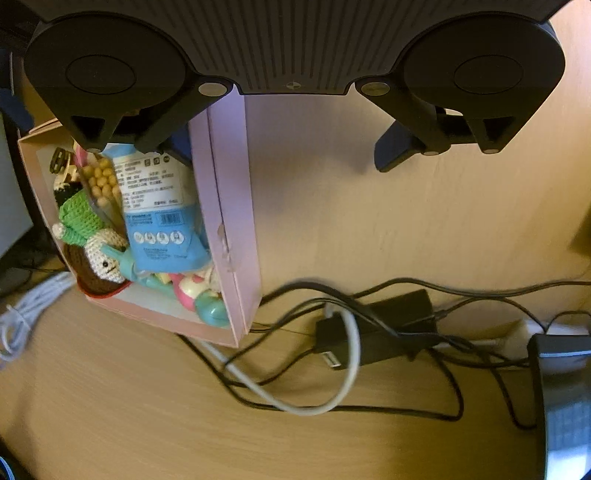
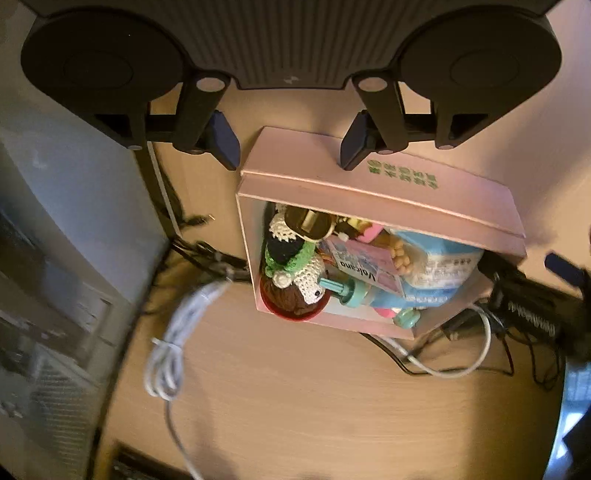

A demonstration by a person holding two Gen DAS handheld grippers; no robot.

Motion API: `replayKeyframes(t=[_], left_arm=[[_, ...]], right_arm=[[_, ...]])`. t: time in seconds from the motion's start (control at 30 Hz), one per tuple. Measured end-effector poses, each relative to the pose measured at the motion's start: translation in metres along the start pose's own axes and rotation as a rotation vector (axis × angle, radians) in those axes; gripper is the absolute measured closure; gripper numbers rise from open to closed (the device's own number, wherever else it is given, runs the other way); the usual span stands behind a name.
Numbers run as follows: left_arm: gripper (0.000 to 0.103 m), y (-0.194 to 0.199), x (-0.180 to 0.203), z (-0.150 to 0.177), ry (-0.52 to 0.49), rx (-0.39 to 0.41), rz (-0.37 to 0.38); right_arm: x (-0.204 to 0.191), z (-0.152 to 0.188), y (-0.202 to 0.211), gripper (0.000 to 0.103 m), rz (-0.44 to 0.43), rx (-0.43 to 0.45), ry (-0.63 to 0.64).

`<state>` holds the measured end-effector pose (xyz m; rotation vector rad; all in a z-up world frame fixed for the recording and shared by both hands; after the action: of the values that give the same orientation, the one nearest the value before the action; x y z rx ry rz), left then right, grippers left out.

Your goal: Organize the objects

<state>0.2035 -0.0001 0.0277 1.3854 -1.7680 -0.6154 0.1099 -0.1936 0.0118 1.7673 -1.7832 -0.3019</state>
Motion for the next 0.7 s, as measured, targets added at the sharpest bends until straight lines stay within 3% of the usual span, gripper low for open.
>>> replayKeyframes(t=[0.23, 0.33, 0.47, 0.6, 0.7], left_arm=[[0.002, -0.009, -0.007, -0.017, -0.073, 0.011, 0.002], [0.001, -0.013, -0.012, -0.022, -0.061, -0.003, 0.011], [0.003, -0.009, -0.006, -0.024, -0.095, 0.000, -0.001], [0.004, 0.025, -0.002, -0.022, -0.097, 0.098, 0.033], [0.004, 0.068, 0.000, -0.011, -0.135, 0.200, 0.039]], right_arm=[[-0.009, -0.007, -0.002, 0.041, -0.024, -0.014, -0.020], [-0.010, -0.007, 0.001, 0.041, -0.038, -0.019, -0.035], [-0.012, -0.010, -0.003, 0.041, -0.010, -0.019, -0.033], [-0.006, -0.013, 0.010, 0.041, 0.007, 0.003, -0.050], [-0.005, -0.009, 0.037, 0.027, 0.010, 0.018, -0.067]])
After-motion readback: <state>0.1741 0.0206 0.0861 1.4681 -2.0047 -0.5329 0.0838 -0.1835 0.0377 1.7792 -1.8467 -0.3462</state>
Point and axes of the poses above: each gripper's, at about its wrist camera, not at the fingertips, and y roughly against the way its jaws point, x to its right, z to its underside, the point moved 2 cm from there along -y, roughly the way its jaws point, and after that the axes turned 8 degrees about z, right-handed, at the moved point
